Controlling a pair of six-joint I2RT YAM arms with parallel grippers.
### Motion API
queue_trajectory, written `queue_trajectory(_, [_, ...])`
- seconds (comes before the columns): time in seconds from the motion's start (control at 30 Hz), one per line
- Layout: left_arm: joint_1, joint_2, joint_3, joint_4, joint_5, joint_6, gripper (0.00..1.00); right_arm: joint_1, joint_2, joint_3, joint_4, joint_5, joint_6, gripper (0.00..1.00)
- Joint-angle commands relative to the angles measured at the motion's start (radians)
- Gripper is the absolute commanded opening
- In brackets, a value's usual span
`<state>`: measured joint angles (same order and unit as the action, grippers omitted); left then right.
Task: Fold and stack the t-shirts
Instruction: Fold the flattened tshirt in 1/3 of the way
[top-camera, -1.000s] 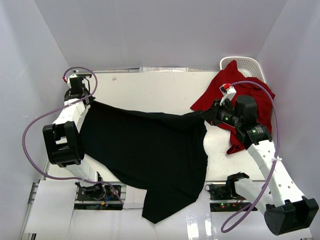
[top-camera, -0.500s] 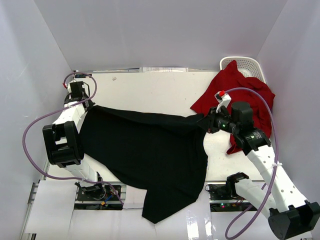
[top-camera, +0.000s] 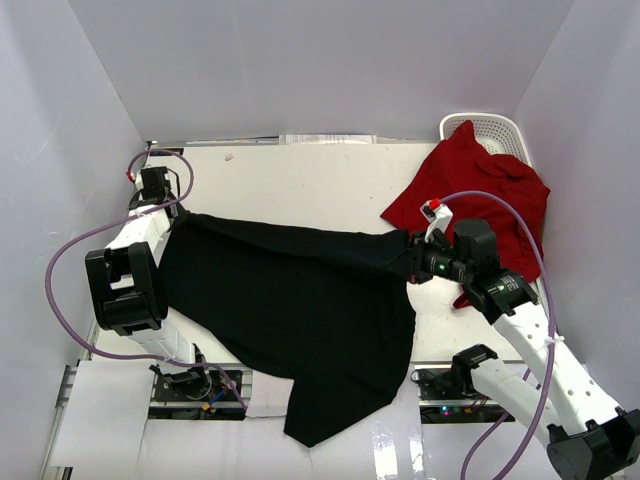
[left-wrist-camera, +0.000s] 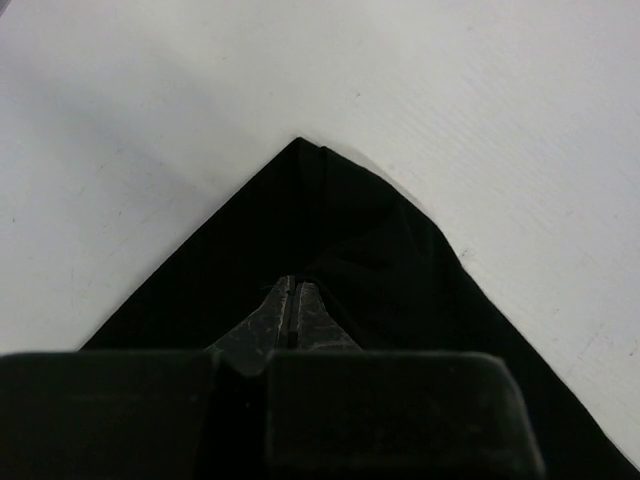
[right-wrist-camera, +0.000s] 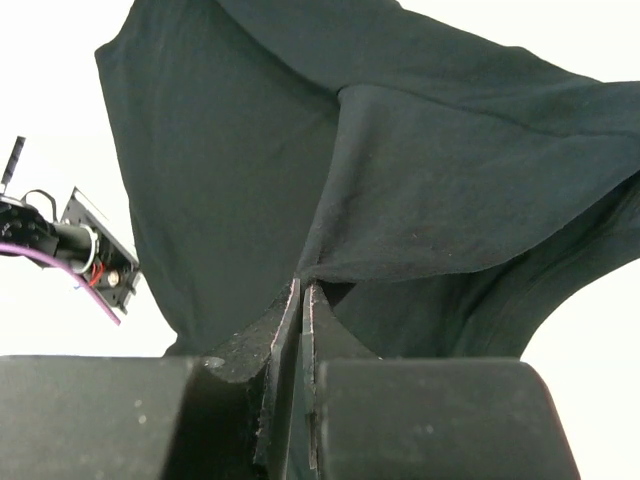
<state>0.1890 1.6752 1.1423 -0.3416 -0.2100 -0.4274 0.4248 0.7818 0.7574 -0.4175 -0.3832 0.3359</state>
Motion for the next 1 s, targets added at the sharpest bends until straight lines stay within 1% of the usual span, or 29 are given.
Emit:
queue_trajectory(0.0, [0.015, -0.062, -0.016, -0.023, -0.034, -0.010, 0.00, 0.023, -0.022, -0.015, 0.011, 0.013, 0.028, 0.08])
queue_trajectory(0.47, [0.026, -0.060, -0.033, -0.033, -0.032, -0.016, 0.00, 0.092, -0.065, -0.070, -0.017, 0.046, 0.069, 0.08])
queue_trajectory(0.87, [0.038, -0.077, -0.061, -0.030, -0.020, -0.024, 0.00, 0.207, -0.064, -0.107, 0.016, 0.112, 0.112, 0.08])
queue_trajectory(0.97, [0.038, -0.075, -0.062, -0.030, -0.020, -0.024, 0.00, 0.218, -0.062, -0.113, 0.019, 0.127, 0.117, 0.08])
